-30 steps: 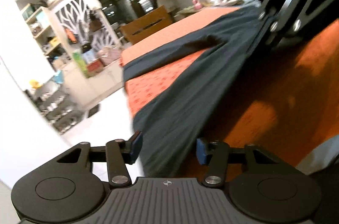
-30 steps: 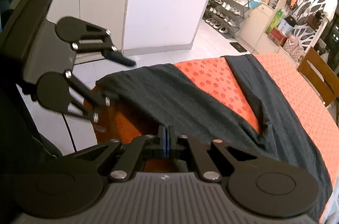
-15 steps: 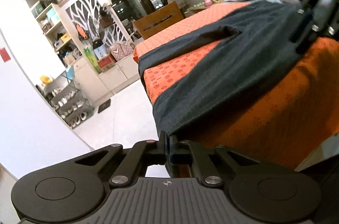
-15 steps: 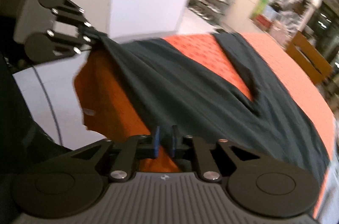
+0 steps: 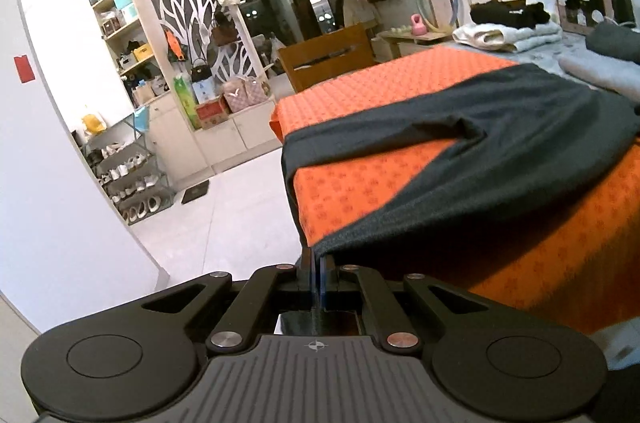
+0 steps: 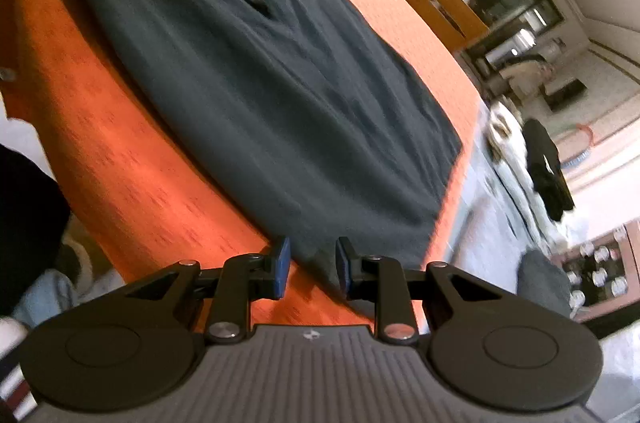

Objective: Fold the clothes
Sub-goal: 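Lift the pants edge with both tools and fold it over lengthwise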

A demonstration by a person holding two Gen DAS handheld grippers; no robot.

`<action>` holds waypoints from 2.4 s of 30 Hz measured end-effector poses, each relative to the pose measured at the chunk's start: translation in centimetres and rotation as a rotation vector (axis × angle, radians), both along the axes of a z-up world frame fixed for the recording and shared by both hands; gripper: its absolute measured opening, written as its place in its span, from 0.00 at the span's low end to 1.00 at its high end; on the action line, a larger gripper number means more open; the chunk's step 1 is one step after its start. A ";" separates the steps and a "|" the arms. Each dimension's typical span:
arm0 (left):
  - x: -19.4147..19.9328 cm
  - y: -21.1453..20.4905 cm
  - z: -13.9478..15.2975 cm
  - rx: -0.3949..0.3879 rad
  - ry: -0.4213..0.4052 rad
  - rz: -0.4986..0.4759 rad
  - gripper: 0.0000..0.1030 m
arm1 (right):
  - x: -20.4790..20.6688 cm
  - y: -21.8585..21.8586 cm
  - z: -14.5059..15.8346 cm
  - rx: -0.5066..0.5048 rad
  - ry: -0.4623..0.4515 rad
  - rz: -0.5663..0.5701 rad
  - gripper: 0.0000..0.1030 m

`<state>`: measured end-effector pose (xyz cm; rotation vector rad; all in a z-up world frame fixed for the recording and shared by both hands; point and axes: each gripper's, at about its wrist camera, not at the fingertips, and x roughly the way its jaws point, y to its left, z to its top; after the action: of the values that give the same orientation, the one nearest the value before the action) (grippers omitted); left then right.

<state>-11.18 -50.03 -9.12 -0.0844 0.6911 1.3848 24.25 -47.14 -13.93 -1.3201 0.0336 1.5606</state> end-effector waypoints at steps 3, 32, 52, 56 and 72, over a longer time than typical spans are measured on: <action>0.1 0.6 0.6 0.000 -0.013 0.005 0.04 | 0.7 0.2 -0.9 -0.002 -0.035 0.008 0.32; 0.8 12.6 6.4 0.045 0.058 -0.018 0.04 | 2.8 10.1 7.2 0.105 -0.125 -0.078 0.02; 3.7 37.8 2.9 -0.301 0.161 -0.021 0.05 | 5.2 29.5 2.6 -0.184 -0.107 0.047 0.02; 4.2 40.2 1.8 -0.337 0.181 -0.029 0.05 | 5.7 31.3 1.9 -0.218 -0.095 0.055 0.02; 2.8 47.5 -2.0 -0.518 0.065 0.052 0.26 | 6.9 34.7 0.5 -0.278 -0.033 0.053 0.04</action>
<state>-8.40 -2.52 -11.11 -0.4703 1.0964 1.2323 31.18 -12.47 -13.44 -1.5736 0.2022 1.6209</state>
